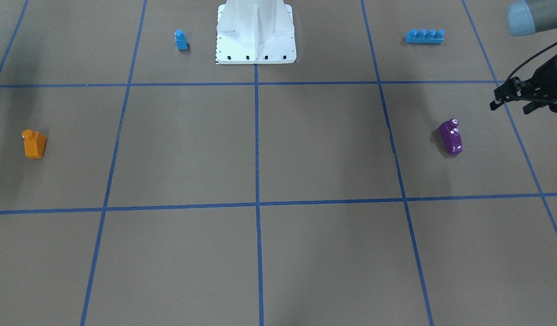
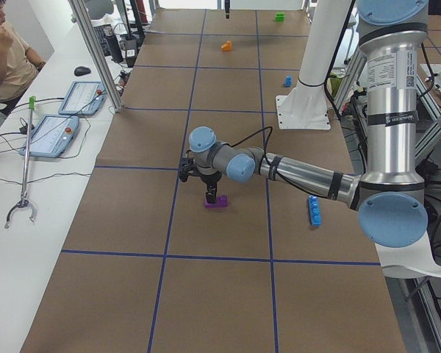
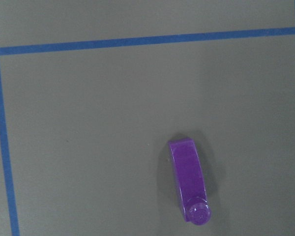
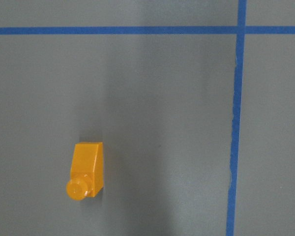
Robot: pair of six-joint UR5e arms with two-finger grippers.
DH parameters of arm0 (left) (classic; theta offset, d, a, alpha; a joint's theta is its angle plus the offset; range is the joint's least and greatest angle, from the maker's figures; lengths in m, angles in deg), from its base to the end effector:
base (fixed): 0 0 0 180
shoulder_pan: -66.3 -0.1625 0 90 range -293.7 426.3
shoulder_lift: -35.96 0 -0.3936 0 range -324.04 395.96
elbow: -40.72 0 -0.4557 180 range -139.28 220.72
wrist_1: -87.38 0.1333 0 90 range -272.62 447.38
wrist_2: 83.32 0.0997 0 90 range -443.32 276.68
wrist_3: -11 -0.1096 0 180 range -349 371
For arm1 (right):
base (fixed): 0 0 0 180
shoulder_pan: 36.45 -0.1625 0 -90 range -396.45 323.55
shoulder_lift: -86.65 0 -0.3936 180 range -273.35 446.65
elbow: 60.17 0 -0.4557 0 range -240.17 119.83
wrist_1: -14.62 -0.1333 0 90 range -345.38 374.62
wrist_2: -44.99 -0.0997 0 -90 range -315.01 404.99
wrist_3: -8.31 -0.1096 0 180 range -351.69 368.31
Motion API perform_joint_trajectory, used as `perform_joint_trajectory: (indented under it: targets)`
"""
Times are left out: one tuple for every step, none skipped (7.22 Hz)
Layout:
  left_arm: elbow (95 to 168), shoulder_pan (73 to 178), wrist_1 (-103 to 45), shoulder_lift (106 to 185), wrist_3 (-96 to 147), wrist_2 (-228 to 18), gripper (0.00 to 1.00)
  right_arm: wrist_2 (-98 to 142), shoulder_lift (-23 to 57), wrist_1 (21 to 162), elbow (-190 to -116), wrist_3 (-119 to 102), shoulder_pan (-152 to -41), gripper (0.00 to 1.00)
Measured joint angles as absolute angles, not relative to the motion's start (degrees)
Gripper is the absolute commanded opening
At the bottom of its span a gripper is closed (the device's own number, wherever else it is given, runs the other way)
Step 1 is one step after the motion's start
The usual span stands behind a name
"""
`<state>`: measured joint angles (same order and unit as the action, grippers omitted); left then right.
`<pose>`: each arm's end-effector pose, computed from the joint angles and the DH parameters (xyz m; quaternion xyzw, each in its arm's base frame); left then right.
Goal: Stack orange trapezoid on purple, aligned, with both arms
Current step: 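Reach the left gripper down and grasp the purple trapezoid block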
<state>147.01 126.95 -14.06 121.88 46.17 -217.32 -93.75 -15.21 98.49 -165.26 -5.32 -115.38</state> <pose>0.2150 -0.4990 0.4909 -0.0350 0.4115 0.0306 0.9102 -0.0430 -0.4850 0.5771 -0.0154 -0.4176 -0.0134 0.9084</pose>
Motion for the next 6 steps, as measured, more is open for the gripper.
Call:
perform_joint_trajectory:
  targets:
    - [145.56,123.17,-14.65,123.36,50.85,-214.45,1.0,-93.76,-15.2,98.47,-165.17,-5.3,-115.38,1.0]
    - [144.23,120.79,-14.9,124.26,52.95,-212.08,1.0,-93.75,-15.16,98.47,-165.07,-5.26,-115.37,1.0]
    - [143.0,119.64,-15.04,124.82,53.85,-211.0,1.0,-93.77,-15.14,98.47,-165.05,-5.24,-115.37,1.0]
    - [141.87,118.98,-15.37,125.09,54.15,-210.62,0.87,-93.79,-15.11,98.45,-165.03,-5.23,-115.34,1.0]
    - [140.78,118.17,-16.25,125.27,54.37,-210.46,0.69,-93.79,-15.07,98.41,-165.04,-5.23,-115.31,1.0]
    - [139.99,117.38,-17.19,125.38,55.02,-210.35,0.6,-93.79,-15.05,98.39,-165.08,-5.23,-115.3,1.0]
